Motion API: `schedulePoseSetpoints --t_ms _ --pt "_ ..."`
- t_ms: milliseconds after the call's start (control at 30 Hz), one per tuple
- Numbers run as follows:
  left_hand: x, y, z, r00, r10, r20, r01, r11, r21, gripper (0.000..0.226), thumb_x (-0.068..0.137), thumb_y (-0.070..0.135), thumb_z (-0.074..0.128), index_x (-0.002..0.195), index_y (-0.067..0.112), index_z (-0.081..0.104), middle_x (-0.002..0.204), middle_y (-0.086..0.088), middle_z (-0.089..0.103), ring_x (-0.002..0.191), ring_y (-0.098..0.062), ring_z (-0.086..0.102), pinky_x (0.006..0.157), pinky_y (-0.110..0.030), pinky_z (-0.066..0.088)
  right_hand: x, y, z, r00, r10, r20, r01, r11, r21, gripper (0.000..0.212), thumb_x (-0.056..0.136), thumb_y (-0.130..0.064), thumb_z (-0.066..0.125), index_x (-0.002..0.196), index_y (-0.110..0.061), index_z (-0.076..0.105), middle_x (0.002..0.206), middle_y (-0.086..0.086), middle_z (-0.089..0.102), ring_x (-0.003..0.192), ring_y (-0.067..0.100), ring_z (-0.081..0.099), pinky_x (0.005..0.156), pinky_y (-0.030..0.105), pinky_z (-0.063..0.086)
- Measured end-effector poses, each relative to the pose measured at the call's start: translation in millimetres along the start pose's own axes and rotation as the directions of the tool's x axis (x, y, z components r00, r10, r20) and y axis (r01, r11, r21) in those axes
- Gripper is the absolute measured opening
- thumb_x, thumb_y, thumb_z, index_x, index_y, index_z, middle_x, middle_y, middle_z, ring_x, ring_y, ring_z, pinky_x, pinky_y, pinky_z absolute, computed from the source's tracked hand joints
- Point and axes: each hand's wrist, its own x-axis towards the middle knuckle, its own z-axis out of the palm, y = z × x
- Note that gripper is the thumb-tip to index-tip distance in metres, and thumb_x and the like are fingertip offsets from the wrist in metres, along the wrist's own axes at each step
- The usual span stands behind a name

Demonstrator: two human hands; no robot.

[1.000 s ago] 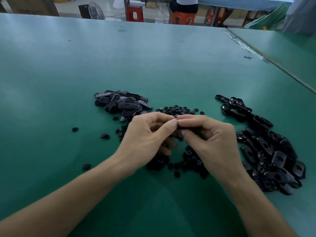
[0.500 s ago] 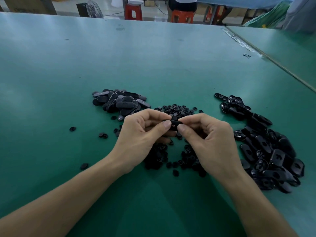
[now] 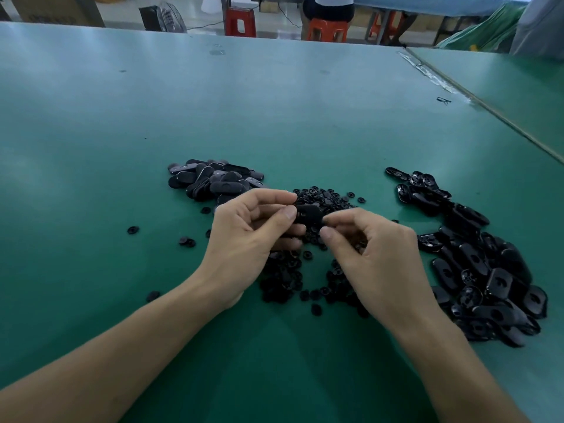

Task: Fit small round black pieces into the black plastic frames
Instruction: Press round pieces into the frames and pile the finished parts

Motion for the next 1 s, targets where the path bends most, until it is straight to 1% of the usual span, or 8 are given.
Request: schedulePoseSetpoints --t_ms 67,167,400,533,633,733,833,1000 --pt "0.8 0.1 0.1 1.000 -0.010 -0.024 0.009 0.999 -0.030 0.011 0.092 -0.002 0.064 0.096 0.008 0.069 0.075 -0.003 0.072 0.071 -0.016 0.073 0.060 -0.022 0.058 -0.5 -0.1 0.6 0.991 -0.038 0.130 0.061 0.982 -0.177 0.012 0.089 -0.029 0.073 0.101 -0.028 0.075 0.086 -0.017 0.064 0.087 0.007 0.057 0.081 0.026 0.050" --pt "1.1 0.2 -0.3 0.999 -0.014 -0.029 0.013 1.000 -0.026 0.010 0.091 -0.003 0.065 0.095 0.006 0.069 0.075 -0.004 0.072 0.071 -0.016 0.073 0.060 -0.022 0.058 -1.6 -2.7 1.6 0.962 -0.040 0.271 0.120 0.951 -0.286 0.018 0.091 -0.039 0.069 0.106 -0.031 0.075 0.092 -0.014 0.058 0.096 0.008 0.049 0.083 0.026 0.041" --pt "-0.8 -1.0 -0.1 1.000 -0.004 -0.022 0.005 1.000 0.019 0.008 0.091 -0.005 0.066 0.095 0.002 0.068 0.074 -0.003 0.072 0.071 -0.019 0.073 0.060 -0.024 0.058 -1.9 -6.9 5.3 0.958 -0.027 0.285 0.129 0.930 -0.344 0.017 0.099 -0.032 0.057 0.104 -0.024 0.071 0.096 -0.008 0.059 0.096 0.012 0.048 0.082 0.024 0.037" --pt "-2.5 -0.9 -0.1 1.000 -0.015 -0.014 0.016 0.999 0.038 0.009 0.091 -0.005 0.066 0.095 0.003 0.068 0.075 -0.002 0.072 0.073 -0.020 0.074 0.060 -0.025 0.059 -2.4 -7.0 4.8 0.983 -0.021 0.182 0.067 0.967 -0.247 0.016 0.102 -0.026 0.051 0.094 -0.022 0.064 0.089 -0.009 0.060 0.086 0.011 0.054 0.076 0.027 0.043" --pt "-3.9 -1.3 0.2 1.000 -0.016 -0.019 0.017 0.998 0.067 0.009 0.090 -0.004 0.068 0.095 0.004 0.068 0.079 -0.006 0.073 0.075 -0.022 0.075 0.061 -0.025 0.059 -2.4 -7.1 1.7 0.999 -0.008 0.043 0.015 0.986 -0.168 0.010 0.100 -0.022 0.056 0.093 -0.024 0.062 0.080 -0.014 0.061 0.075 0.003 0.056 0.065 0.016 0.039" --pt "-4.5 -2.4 0.0 1.000 -0.007 -0.015 0.009 0.995 0.100 0.010 0.090 -0.004 0.069 0.094 0.005 0.068 0.080 -0.006 0.074 0.076 -0.024 0.076 0.062 -0.025 0.059 -2.4 -6.7 -0.8 1.000 0.006 -0.005 -0.007 0.991 -0.132 0.012 0.100 -0.017 0.057 0.106 -0.022 0.066 0.077 -0.018 0.059 0.071 -0.003 0.055 0.064 0.004 0.037" --pt "-4.7 -3.7 -0.1 1.000 -0.003 -0.009 0.004 0.992 0.128 0.011 0.089 -0.003 0.070 0.093 0.007 0.068 0.079 -0.005 0.075 0.076 -0.024 0.076 0.063 -0.026 0.060 -1.0 -5.9 -3.1 1.000 -0.002 -0.010 0.001 0.989 -0.146 0.025 0.101 -0.013 0.056 0.121 -0.018 0.069 0.091 -0.012 0.061 0.077 -0.002 0.052 0.076 -0.002 0.034" --pt "-4.3 -4.9 -0.1 1.000 0.005 0.002 -0.005 0.986 0.169 0.013 0.088 -0.004 0.071 0.091 0.008 0.068 0.080 -0.008 0.076 0.076 -0.024 0.077 0.063 -0.026 0.060 -1.1 -10.3 -2.6 0.998 -0.046 -0.051 0.044 0.998 -0.042 0.014 0.095 -0.009 0.066 0.101 -0.018 0.075 0.084 -0.015 0.069 0.078 0.001 0.064 0.071 0.003 0.043"
